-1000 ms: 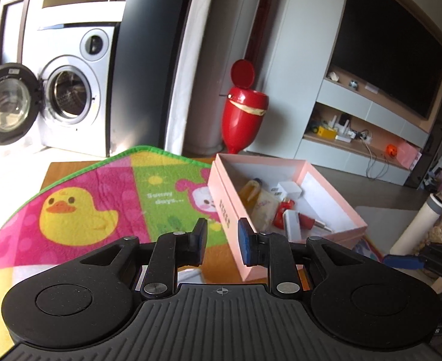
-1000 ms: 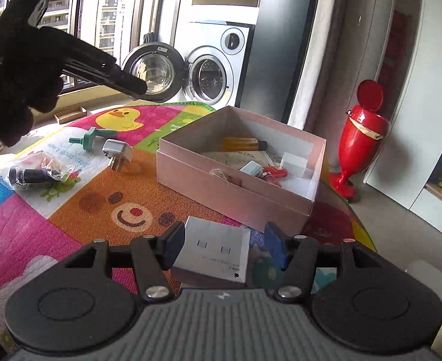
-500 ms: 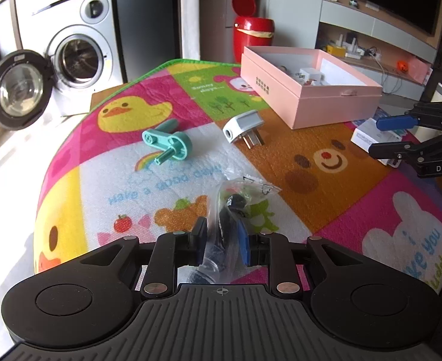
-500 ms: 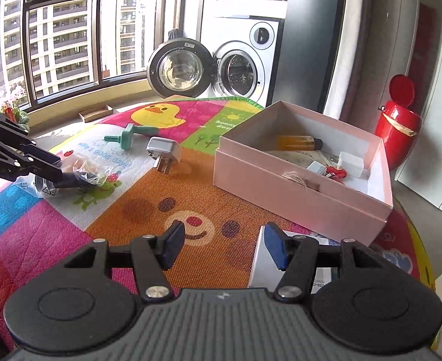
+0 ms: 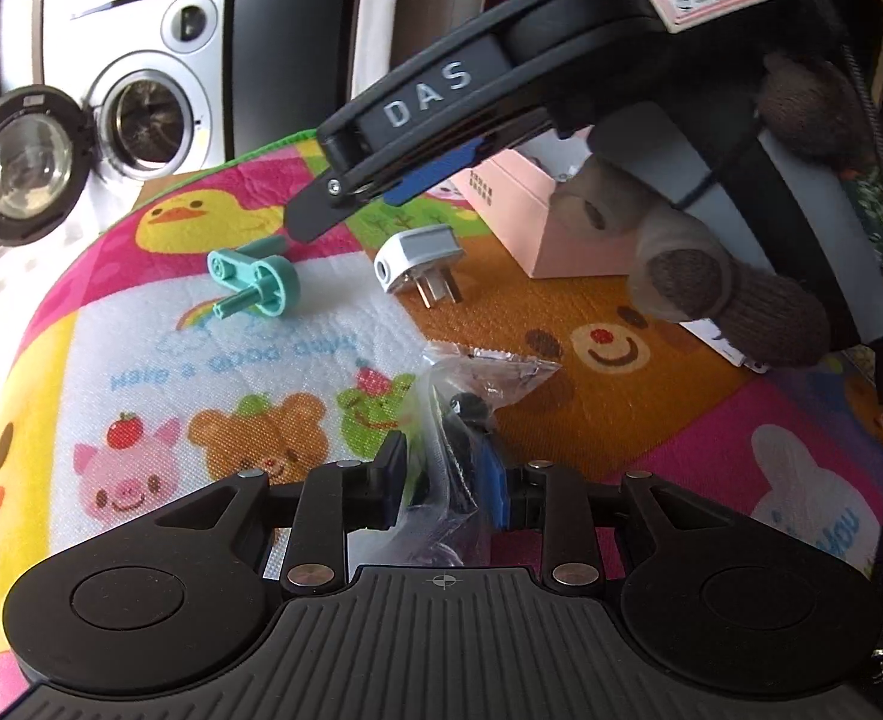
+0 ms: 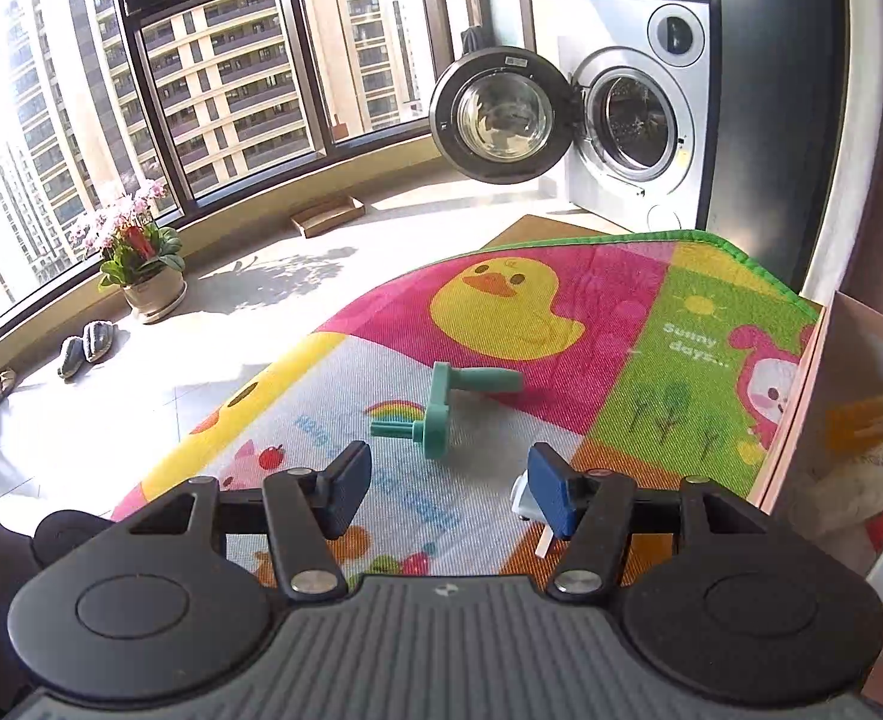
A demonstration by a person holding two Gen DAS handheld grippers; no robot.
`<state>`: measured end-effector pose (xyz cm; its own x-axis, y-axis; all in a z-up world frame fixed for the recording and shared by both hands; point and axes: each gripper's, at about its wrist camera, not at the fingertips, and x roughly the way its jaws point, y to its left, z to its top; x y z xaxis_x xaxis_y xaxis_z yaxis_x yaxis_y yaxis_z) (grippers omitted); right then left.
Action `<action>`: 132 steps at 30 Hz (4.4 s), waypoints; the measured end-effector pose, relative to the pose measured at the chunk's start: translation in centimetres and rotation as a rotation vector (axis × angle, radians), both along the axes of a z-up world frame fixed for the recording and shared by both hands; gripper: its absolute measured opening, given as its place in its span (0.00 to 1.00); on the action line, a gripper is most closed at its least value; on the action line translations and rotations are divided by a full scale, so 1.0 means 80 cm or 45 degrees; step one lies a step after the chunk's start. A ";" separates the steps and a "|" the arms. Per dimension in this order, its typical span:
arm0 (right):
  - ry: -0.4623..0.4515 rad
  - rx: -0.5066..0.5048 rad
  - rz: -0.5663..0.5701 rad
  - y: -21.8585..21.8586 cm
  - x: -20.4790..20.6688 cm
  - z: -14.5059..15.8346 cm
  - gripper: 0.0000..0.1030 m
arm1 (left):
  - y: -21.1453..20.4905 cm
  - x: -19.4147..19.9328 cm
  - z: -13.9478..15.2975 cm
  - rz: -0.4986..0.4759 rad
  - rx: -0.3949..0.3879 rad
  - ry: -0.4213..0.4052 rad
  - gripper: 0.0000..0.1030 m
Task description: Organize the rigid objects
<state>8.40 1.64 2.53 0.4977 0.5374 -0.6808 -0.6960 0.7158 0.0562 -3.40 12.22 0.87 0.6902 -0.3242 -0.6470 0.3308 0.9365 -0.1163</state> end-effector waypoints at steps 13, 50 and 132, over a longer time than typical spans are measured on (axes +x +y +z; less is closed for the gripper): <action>0.134 -0.164 0.016 0.067 0.063 -0.038 0.53 | 0.041 -0.008 -0.008 0.097 -0.164 -0.028 0.28; -0.340 -0.114 -0.391 -0.233 -0.173 -0.038 0.61 | -0.011 0.003 0.056 0.217 -0.082 -0.096 0.27; -0.189 -0.066 -0.593 -0.282 -0.169 -0.019 0.66 | -0.142 -0.025 0.016 -0.257 0.135 -0.067 0.14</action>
